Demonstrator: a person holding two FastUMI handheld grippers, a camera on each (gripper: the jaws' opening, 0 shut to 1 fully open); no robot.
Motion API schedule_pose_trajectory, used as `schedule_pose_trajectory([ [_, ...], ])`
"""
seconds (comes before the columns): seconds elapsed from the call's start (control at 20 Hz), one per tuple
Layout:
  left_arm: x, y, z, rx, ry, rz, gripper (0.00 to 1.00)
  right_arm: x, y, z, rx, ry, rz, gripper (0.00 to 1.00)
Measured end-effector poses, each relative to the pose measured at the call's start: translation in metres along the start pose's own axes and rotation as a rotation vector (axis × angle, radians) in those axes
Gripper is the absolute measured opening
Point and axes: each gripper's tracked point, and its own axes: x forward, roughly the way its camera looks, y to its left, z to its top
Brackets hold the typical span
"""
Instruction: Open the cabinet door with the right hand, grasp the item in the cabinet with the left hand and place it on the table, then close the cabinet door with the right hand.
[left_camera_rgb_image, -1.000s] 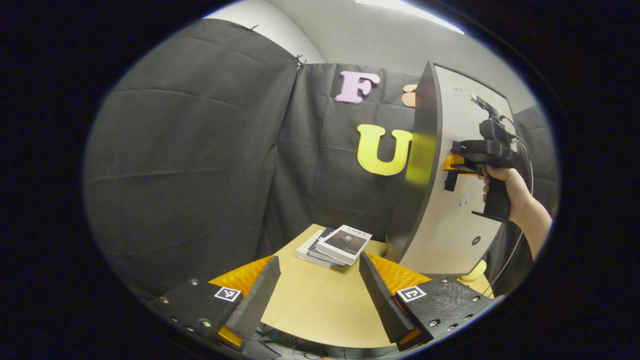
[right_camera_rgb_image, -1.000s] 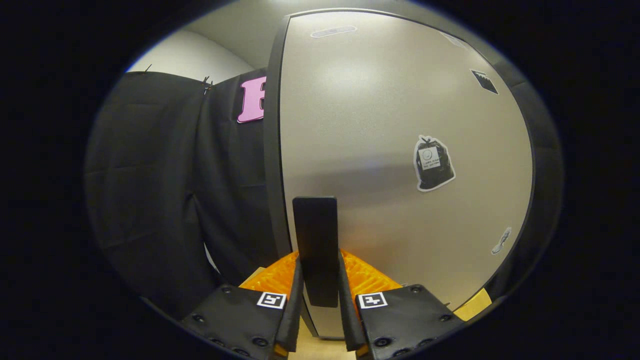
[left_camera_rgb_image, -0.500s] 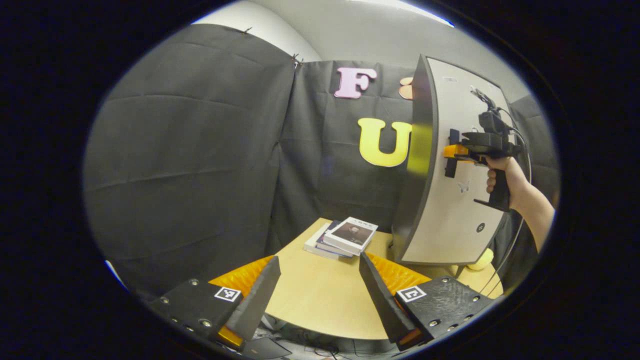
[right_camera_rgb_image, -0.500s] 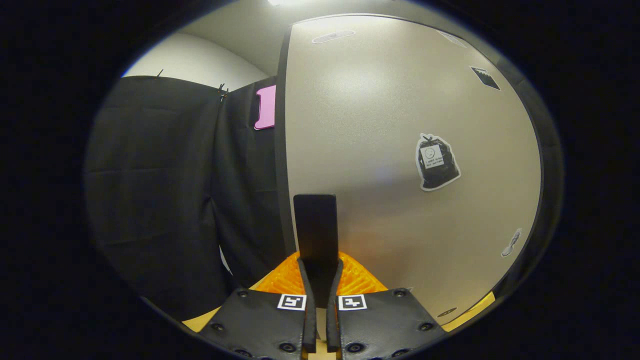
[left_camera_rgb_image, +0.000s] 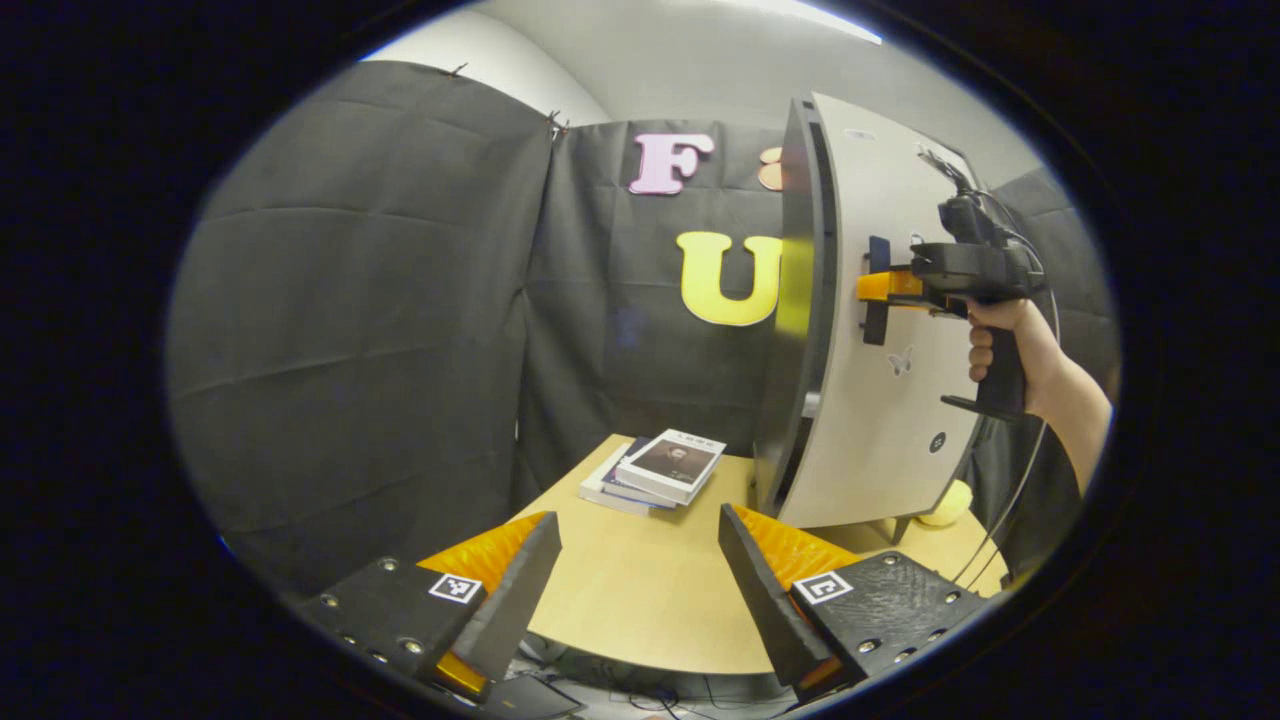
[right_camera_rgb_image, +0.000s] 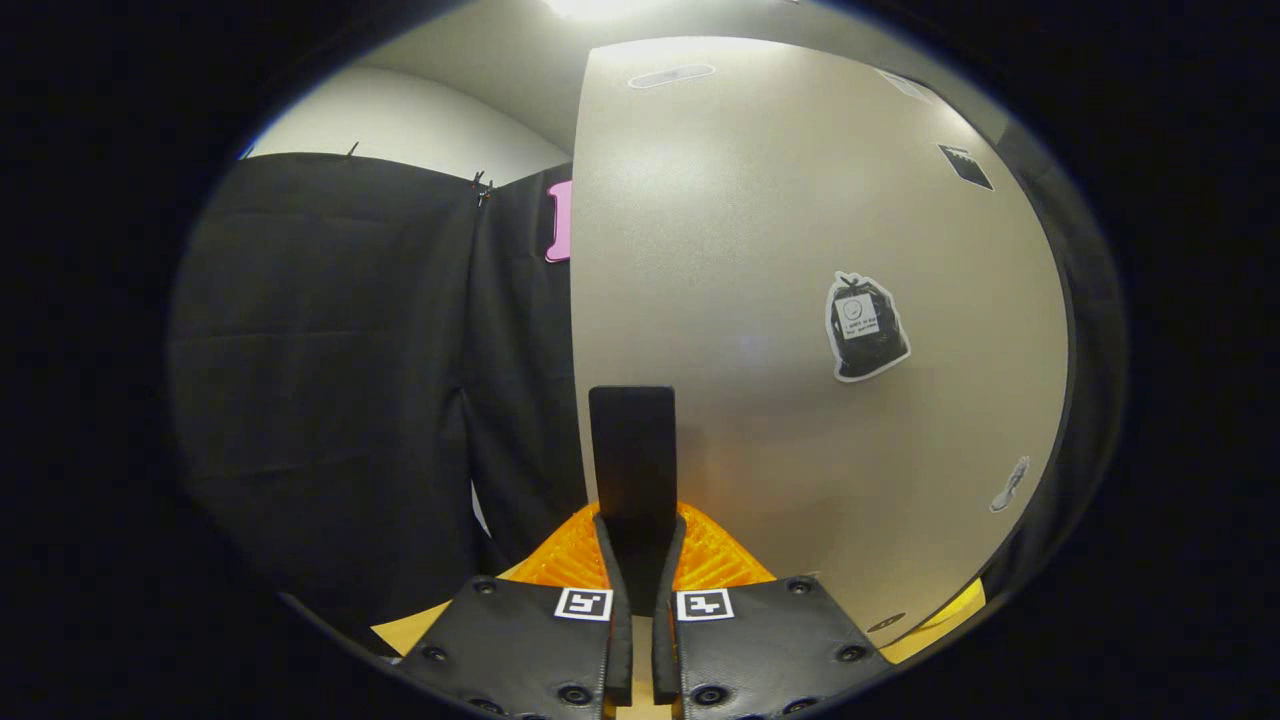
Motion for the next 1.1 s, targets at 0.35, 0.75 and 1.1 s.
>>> schedule_pose_trajectory([
  [0.35, 0.003, -0.02, 0.002, -0.006, 0.001, -0.062, 0.96, -0.008, -0.005, -0.006, 0.013, 0.017, 0.096, 0.1],
  [0.75, 0.007, -0.04, 0.011, 0.024, -0.014, -0.117, 0.96, -0.005, -0.012, -0.01, 0.029, 0.055, 0.137, 0.1],
  [1.1, 0.02, -0.064, 0.007, 0.043, -0.001, -0.18, 0.97, -0.001, -0.011, -0.007, 0.046, 0.076, 0.129, 0.1],
])
